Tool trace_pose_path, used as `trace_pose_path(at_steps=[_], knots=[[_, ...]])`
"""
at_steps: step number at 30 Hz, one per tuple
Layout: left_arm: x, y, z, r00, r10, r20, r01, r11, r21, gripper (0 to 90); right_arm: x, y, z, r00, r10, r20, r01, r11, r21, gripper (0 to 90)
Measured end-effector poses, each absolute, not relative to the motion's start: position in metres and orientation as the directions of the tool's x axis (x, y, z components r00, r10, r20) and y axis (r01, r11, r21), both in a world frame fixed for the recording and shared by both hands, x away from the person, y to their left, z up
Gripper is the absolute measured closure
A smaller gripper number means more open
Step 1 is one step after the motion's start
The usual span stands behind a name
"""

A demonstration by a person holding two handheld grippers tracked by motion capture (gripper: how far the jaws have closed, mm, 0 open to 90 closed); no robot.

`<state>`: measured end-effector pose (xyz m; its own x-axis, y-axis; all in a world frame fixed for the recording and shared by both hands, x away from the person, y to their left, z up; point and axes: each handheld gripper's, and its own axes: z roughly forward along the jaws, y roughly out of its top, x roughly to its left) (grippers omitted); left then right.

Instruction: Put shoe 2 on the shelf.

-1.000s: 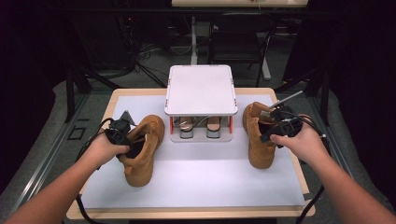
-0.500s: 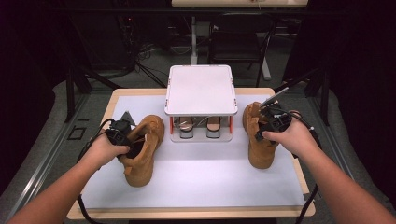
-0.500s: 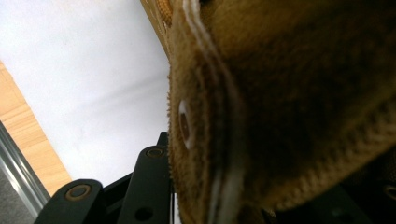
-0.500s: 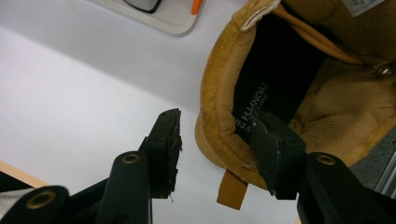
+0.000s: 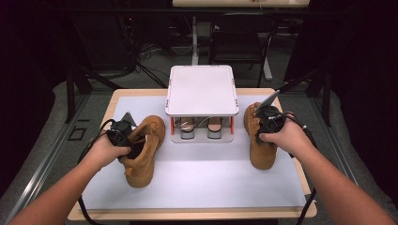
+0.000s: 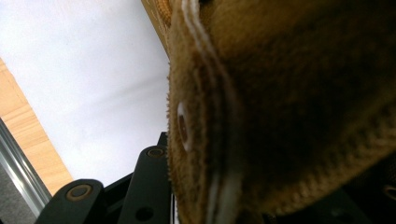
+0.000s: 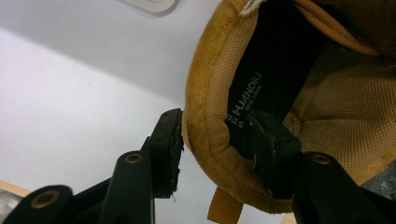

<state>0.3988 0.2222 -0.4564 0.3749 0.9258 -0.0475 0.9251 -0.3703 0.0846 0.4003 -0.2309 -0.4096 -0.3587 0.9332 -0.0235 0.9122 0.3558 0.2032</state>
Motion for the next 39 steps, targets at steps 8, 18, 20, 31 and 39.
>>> trace_pose_path(at_steps=[8, 18, 20, 31, 39], knots=[[0.399, 0.222, -0.456, 0.374, 0.926, -0.048, 0.926, -0.369, 0.083, 68.8, 0.403, -0.230, -0.416, -0.361, 0.933, -0.017, 0.914, 0.357, 0.192, 61.3], [0.399, 0.223, -0.457, 0.373, 0.926, -0.050, 0.926, -0.369, 0.085, 68.8, 0.408, -0.222, -0.424, -0.378, 0.925, -0.033, 0.912, 0.378, 0.160, 66.3], [0.399, 0.223, -0.457, 0.373, 0.926, -0.050, 0.926, -0.369, 0.084, 68.8, 0.408, -0.220, -0.425, -0.378, 0.925, -0.034, 0.911, 0.378, 0.165, 67.6], [0.399, 0.222, -0.457, 0.377, 0.925, -0.045, 0.924, -0.373, 0.082, 68.8, 0.402, -0.218, -0.418, -0.423, 0.906, 0.001, 0.894, 0.417, 0.164, 75.3], [0.399, 0.223, -0.457, 0.375, 0.926, -0.049, 0.925, -0.370, 0.082, 68.8, 0.381, -0.209, -0.412, -0.500, 0.866, -0.002, 0.857, 0.495, 0.145, 75.6]])
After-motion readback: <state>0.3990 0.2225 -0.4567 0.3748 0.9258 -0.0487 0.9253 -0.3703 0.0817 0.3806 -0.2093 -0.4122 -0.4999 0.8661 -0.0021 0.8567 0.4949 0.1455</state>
